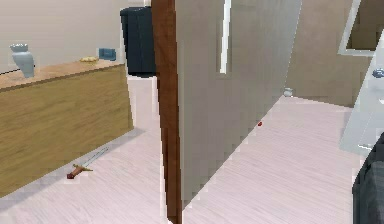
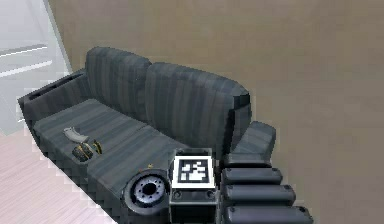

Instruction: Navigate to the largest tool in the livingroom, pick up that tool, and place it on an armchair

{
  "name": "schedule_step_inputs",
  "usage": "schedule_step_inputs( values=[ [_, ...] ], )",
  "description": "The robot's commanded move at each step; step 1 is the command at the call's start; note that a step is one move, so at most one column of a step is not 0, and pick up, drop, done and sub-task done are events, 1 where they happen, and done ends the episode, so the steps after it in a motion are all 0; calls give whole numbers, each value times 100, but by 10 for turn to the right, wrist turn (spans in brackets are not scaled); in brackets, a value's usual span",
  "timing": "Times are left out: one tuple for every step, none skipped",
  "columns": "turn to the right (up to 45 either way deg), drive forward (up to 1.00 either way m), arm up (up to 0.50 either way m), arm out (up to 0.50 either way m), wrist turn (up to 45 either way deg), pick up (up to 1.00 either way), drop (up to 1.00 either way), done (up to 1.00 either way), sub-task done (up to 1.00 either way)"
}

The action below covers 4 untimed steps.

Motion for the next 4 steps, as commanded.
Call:
schedule_step_inputs(
  values=[
    [450, 0, 0, 0, 0, 0, 0, 0, 0],
    [450, 0, 0, 0, 0, 0, 0, 0, 0],
    [450, 0, 0, 0, 0, 0, 0, 0, 0],
    [330, 0, 0, 0, 0, 0, 0, 0, 0]
  ],
)
